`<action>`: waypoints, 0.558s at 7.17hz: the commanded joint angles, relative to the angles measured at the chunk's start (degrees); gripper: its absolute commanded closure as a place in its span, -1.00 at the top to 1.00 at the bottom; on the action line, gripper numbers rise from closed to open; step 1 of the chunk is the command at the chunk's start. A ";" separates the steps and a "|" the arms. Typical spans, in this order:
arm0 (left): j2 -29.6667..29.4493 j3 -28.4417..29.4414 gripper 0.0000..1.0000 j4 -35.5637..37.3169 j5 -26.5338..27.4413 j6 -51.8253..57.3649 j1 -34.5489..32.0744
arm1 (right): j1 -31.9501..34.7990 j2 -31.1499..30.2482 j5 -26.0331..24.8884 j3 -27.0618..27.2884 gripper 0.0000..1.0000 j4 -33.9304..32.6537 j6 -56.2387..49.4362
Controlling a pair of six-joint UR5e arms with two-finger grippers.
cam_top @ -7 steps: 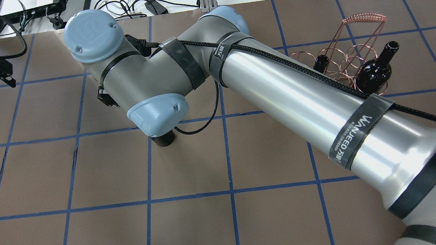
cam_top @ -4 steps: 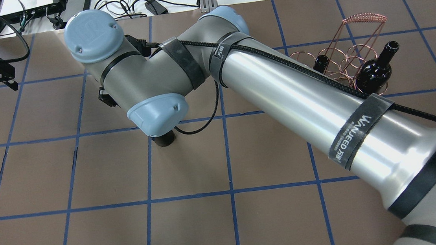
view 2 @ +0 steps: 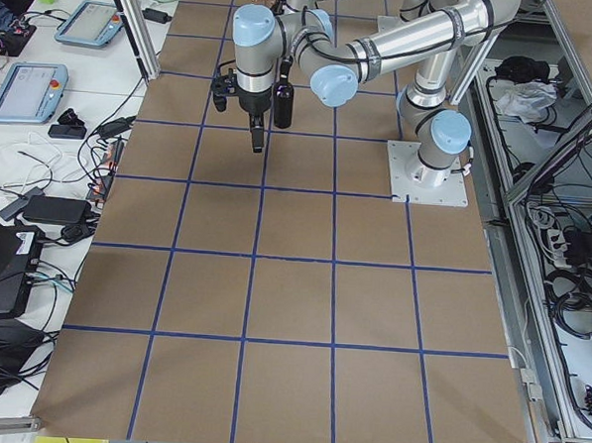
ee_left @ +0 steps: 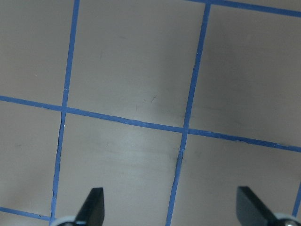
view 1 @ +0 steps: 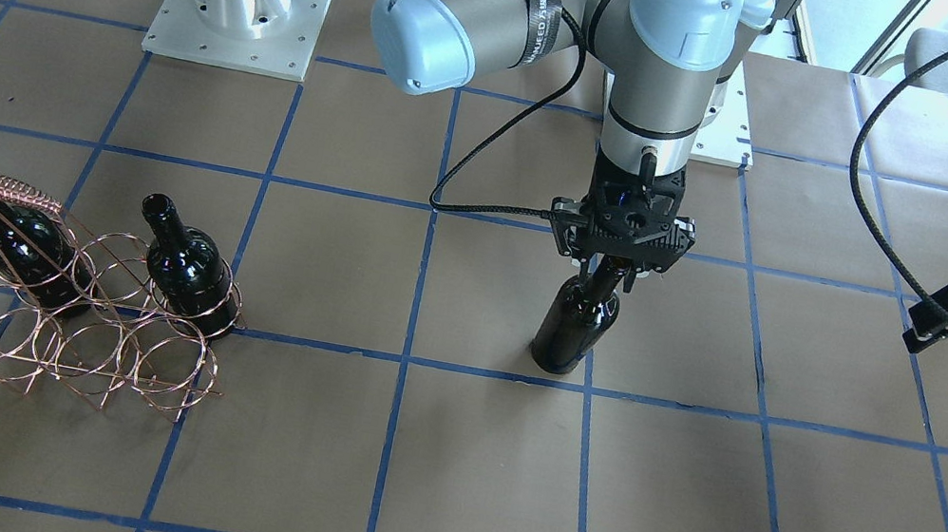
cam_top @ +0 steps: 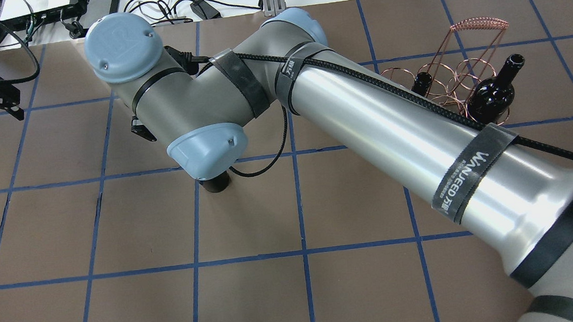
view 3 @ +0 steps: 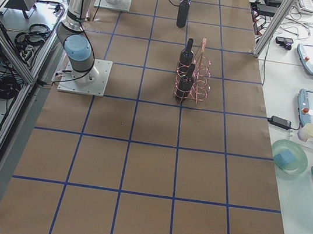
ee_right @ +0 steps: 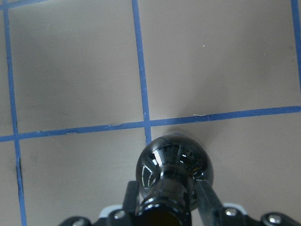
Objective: Place wine into wine basket
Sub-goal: 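Lift the black bottle with the right gripper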
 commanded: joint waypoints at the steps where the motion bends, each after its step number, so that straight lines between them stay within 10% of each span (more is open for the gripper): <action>1: -0.07 0.00 1.00 0.00 0.05 0.29 0.00 | 0.00 0.00 0.08 0.02 -0.02 0.00 0.01; 4: -0.25 -0.01 1.00 0.00 -0.13 0.64 0.00 | 0.00 0.00 1.12 0.02 -0.17 0.00 0.10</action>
